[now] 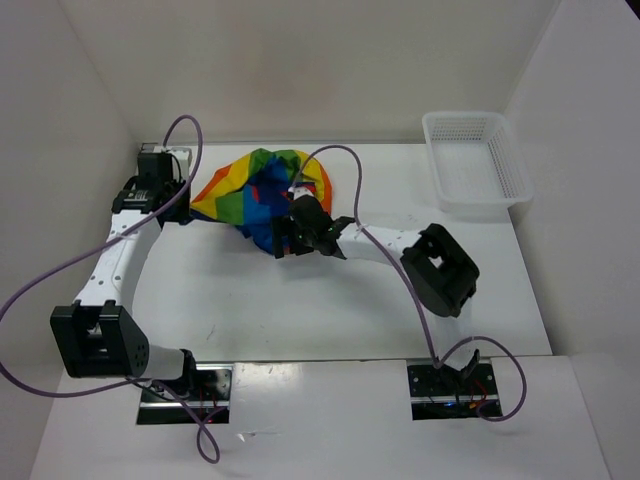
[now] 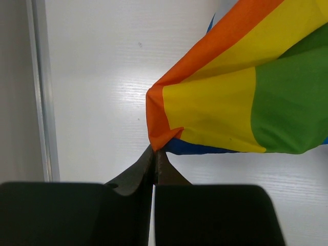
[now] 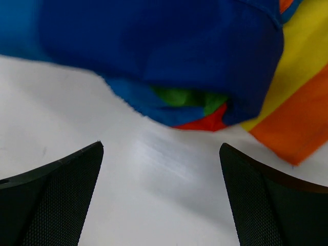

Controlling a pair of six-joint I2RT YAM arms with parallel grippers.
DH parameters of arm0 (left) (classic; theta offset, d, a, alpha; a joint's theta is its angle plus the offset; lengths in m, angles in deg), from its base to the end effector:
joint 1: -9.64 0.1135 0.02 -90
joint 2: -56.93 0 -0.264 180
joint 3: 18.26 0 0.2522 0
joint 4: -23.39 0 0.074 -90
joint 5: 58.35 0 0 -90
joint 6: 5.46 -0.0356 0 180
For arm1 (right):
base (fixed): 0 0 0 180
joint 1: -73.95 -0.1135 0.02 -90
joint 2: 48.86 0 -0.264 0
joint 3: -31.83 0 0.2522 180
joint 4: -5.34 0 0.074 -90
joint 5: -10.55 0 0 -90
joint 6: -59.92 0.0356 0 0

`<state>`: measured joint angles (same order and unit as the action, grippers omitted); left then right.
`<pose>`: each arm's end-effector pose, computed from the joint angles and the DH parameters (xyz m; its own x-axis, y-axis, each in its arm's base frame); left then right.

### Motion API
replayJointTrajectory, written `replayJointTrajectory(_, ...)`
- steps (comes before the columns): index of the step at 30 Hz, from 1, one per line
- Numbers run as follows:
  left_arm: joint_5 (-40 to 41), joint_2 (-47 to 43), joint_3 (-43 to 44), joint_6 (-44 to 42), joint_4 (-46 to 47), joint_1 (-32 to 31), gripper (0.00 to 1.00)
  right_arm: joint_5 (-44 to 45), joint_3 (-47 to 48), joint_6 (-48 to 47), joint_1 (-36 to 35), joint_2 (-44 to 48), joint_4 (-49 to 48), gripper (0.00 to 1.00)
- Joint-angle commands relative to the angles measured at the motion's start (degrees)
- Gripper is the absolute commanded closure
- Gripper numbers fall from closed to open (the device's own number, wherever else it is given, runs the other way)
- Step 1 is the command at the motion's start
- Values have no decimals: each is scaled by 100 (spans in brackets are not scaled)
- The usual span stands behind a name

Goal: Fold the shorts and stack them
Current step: Flatten the shorts out

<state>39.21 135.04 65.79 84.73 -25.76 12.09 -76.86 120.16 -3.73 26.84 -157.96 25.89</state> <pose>0.2956 0.0173 0.3231 -0.6836 -0.0325 -0.7291 -0.1404 0.9862 0.0877 0.2901 0.3099 0.2012 -0.7173 -0.1207 -0.6862 -0.4357 0.8463 0.3066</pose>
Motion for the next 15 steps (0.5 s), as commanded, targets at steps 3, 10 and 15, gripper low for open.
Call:
replayJointTrajectory(3, -201, 205, 513, -19, 121, 0, 100, -100, 637, 265, 35, -919, -405, 1)
replayJointTrajectory(10, -254, 311, 697, -19, 68, 0, 100, -575, 981, 924, 35, -1377, -660, 2)
replayJointTrajectory(15, -368, 363, 750, -19, 15, 0, 100, -515, 1341, 1319, 105, -1640, -592, 12)
